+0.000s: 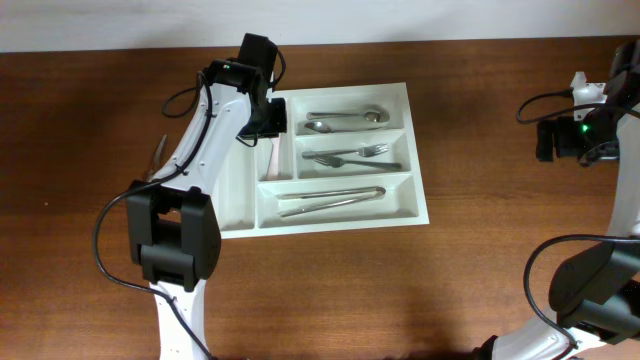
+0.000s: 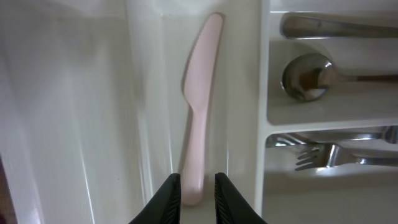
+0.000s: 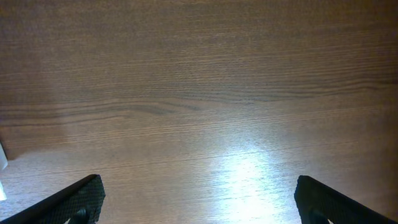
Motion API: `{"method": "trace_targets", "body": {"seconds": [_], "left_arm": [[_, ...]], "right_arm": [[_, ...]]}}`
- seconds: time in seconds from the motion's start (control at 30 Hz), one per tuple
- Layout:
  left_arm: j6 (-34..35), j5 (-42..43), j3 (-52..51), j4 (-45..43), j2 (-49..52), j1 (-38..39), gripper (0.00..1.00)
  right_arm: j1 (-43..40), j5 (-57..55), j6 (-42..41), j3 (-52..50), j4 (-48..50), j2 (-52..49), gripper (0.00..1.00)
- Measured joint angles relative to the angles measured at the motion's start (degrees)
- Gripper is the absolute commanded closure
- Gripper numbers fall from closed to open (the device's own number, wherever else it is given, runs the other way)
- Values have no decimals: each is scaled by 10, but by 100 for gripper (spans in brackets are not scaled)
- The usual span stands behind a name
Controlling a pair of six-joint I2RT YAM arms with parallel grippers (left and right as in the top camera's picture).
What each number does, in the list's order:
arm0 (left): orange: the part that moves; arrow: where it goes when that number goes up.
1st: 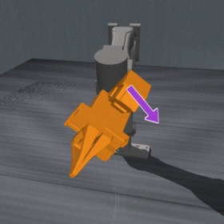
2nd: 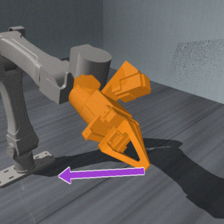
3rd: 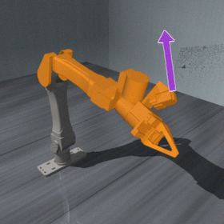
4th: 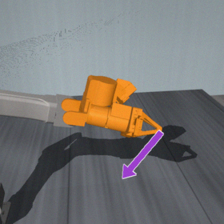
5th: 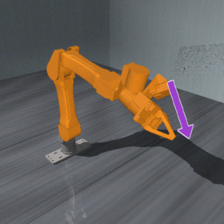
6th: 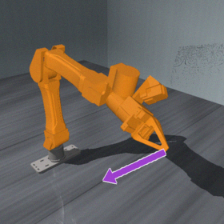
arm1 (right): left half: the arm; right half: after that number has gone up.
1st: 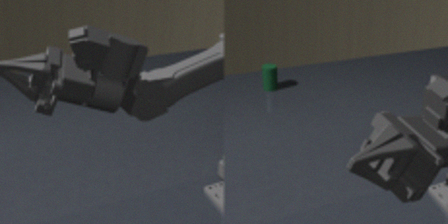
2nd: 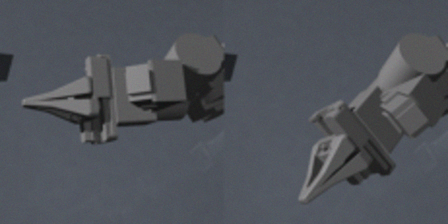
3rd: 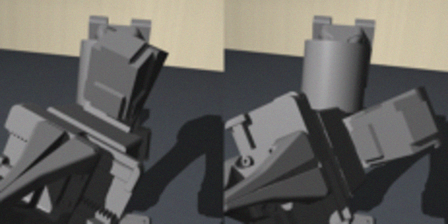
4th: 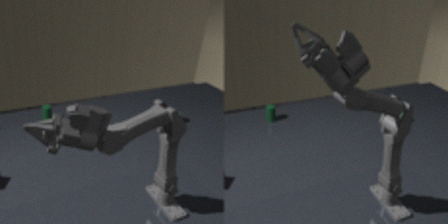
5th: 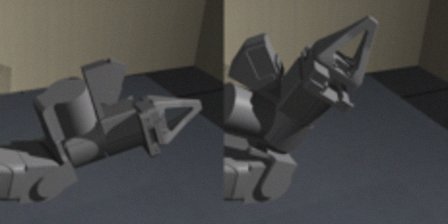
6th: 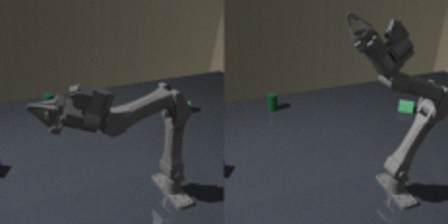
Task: Pack container
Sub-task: 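Lower the knife into the left compartment and open the left gripper, then withdraw the left gripper to the spoons left of the tray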
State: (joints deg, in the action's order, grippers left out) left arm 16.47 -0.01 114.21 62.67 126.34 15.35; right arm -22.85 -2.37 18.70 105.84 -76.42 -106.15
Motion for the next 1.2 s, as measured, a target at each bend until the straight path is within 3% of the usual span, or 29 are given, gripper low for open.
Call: {"method": "trace_targets", "body": {"seconds": [0.13, 0.4, 0.6, 0.97, 1.2], "left_arm": [[-13, -5, 7, 26, 0, -6, 73], [-52, -81, 75, 124, -5, -61, 46], [-82, -119, 77, 191, -9, -134, 44], [-121, -127, 77, 203, -9, -213, 43], [-145, -127, 74, 194, -9, -226, 33]], "right_arm": [[0, 0, 0, 0, 0, 0, 1], [0, 0, 0, 0, 0, 0, 1], [0, 0, 0, 0, 0, 0, 1], [0, 0, 0, 0, 0, 0, 1], [0, 0, 0, 0, 0, 0, 1]]}}
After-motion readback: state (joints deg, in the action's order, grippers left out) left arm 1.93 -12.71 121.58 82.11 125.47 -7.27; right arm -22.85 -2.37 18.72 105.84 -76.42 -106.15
